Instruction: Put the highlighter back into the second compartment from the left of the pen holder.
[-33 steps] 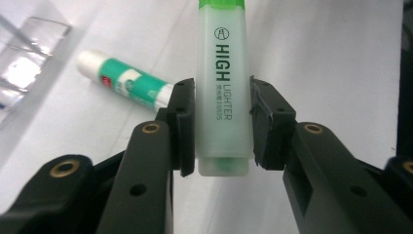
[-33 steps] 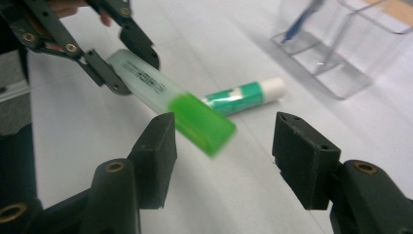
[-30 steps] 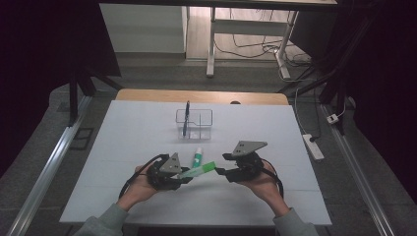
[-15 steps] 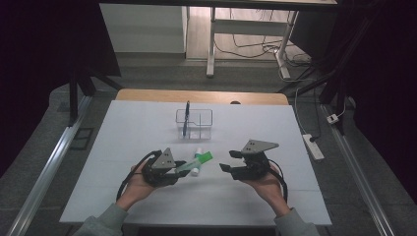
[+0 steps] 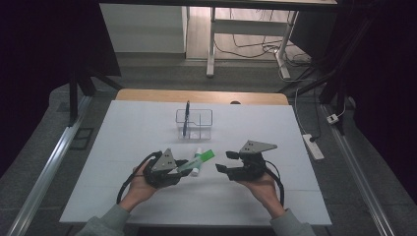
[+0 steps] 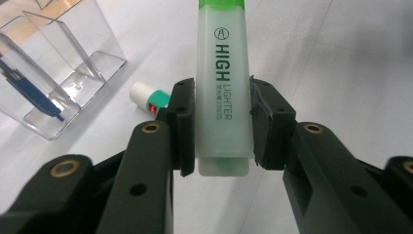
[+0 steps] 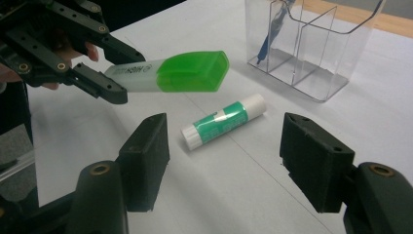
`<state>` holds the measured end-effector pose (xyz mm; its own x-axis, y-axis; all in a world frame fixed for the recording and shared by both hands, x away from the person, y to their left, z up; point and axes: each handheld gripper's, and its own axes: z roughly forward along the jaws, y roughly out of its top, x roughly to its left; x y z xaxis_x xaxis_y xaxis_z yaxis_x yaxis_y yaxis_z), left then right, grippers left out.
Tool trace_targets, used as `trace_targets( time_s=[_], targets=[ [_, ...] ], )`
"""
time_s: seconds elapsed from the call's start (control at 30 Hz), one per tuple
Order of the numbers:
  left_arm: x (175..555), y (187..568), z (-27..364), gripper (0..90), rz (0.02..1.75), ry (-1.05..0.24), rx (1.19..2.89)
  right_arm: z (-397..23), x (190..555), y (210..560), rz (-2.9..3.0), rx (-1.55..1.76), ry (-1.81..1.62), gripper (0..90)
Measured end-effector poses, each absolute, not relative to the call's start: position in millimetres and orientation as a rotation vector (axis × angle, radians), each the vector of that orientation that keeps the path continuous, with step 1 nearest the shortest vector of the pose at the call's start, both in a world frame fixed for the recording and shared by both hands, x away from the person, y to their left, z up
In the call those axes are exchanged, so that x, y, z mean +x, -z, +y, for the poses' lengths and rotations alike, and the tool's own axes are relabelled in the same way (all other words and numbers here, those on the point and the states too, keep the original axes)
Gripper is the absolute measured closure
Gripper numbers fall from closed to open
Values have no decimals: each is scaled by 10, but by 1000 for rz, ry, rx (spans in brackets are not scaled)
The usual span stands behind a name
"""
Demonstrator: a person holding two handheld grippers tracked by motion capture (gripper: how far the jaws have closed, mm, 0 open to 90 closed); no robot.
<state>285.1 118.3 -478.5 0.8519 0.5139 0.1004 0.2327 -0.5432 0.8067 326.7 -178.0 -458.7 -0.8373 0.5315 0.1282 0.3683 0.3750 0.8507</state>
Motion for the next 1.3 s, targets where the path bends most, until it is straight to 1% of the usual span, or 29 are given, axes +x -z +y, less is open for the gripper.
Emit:
trace_targets(
  time_s=[0.77,1.03,1.3],
  targets=[
    [2812,4851,996,650,497,-436,2172,-1637,3255,4670,2503,830,-1484,347],
    [2798,4887,910,649,485,-460,2179,-1627,3251,4677,2496,852,-1507,386],
    [2795,4932,834,649,477,-494,2216,-1666,3261,4659,2465,883,-1575,462]
  ],
)
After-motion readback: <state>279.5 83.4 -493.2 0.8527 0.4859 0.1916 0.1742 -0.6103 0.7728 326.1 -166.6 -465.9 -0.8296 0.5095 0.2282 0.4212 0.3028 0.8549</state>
